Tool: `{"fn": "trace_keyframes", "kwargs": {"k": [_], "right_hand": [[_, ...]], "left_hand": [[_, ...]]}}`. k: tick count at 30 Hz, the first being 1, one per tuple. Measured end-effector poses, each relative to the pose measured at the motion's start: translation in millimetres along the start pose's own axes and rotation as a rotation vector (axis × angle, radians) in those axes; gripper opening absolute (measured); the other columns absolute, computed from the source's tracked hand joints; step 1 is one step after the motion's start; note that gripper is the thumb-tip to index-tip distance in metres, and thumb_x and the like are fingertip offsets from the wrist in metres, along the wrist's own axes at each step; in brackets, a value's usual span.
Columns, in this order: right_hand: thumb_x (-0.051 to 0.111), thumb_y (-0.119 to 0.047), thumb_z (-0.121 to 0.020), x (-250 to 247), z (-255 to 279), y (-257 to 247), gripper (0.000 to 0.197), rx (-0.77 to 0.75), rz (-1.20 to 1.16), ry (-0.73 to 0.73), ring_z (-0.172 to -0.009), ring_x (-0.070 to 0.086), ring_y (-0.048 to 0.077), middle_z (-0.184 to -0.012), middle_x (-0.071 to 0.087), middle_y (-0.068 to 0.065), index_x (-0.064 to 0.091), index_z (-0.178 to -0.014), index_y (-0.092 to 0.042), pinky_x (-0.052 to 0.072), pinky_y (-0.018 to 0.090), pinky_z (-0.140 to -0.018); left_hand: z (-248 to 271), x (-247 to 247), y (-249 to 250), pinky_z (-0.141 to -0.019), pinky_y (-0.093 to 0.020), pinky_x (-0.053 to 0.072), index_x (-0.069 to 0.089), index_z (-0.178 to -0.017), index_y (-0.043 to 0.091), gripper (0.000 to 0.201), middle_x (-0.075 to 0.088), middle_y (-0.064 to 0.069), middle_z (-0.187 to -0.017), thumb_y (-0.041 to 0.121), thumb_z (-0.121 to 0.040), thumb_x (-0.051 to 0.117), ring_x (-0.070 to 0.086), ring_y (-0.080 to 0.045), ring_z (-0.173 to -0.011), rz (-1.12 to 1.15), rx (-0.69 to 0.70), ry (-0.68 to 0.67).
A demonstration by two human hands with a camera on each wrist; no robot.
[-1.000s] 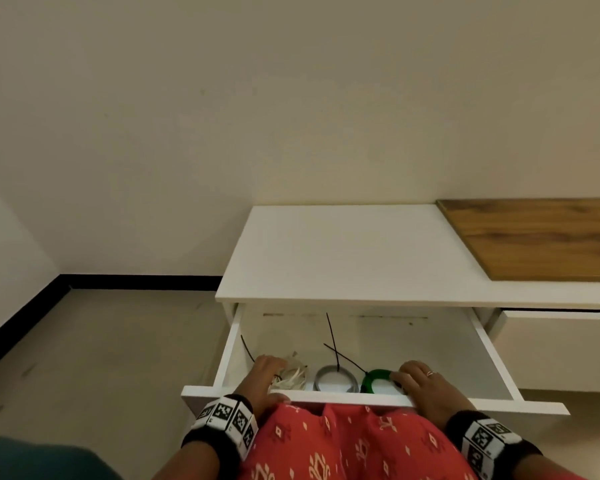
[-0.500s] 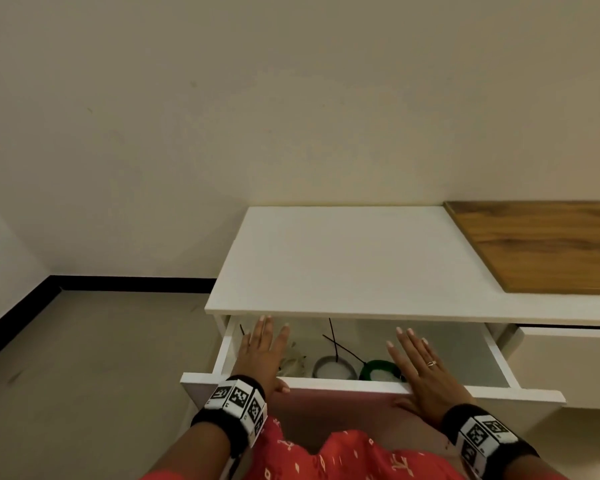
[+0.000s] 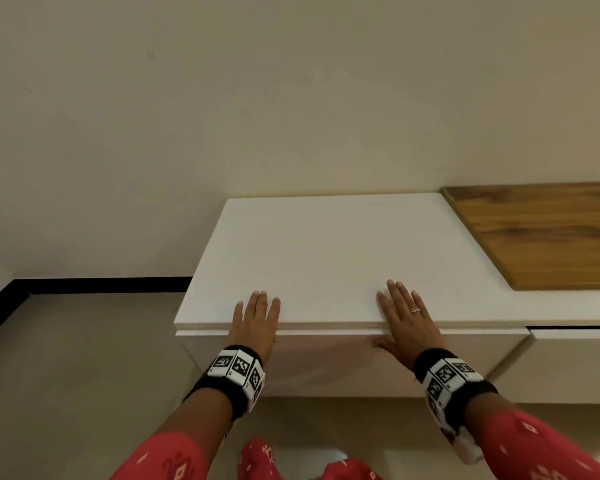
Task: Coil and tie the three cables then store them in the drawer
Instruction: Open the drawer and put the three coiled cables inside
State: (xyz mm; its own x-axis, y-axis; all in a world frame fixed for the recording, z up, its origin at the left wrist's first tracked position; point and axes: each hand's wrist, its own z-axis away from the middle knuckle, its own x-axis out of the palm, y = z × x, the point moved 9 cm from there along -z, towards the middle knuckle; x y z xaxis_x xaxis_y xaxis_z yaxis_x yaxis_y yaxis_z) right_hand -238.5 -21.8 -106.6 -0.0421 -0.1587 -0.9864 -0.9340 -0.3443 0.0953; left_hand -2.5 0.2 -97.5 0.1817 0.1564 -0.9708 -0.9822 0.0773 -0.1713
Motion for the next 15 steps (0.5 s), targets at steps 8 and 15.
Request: {"fn": "trace_keyframes", "kwargs": {"k": [8,15], "right_hand": [[0.009,-0.065,-0.086,5.0,-5.7,8.0,0.079,0.043,-0.054,-0.041,-0.105,0.064,0.034,-0.115,0.065,0.02,0.054,-0.114,-0.006,0.052,0.046,-0.086],[0.022,-0.049,-0.092,4.5,10.6,9.9,0.058,-0.065,-0.076,0.132,-0.124,0.045,0.034,-0.133,0.051,0.021,0.043,-0.124,-0.006,0.038,0.041,-0.1]], "left_hand": [[-15.1,-2.3,7.2,-0.066,-0.045,0.057,0.048,-0.102,0.004,0.081,0.071,-0.02,-0.093,0.033,-0.039,0.09,0.069,-0.034,-0.083,-0.019,0.107,0.217],[-2.0,0.4,1.0,-0.08,-0.048,0.051,0.049,-0.115,0.002,0.063,0.063,-0.026,-0.112,0.045,-0.07,0.059,0.047,-0.038,-0.107,0.093,0.181,0.323]]}}
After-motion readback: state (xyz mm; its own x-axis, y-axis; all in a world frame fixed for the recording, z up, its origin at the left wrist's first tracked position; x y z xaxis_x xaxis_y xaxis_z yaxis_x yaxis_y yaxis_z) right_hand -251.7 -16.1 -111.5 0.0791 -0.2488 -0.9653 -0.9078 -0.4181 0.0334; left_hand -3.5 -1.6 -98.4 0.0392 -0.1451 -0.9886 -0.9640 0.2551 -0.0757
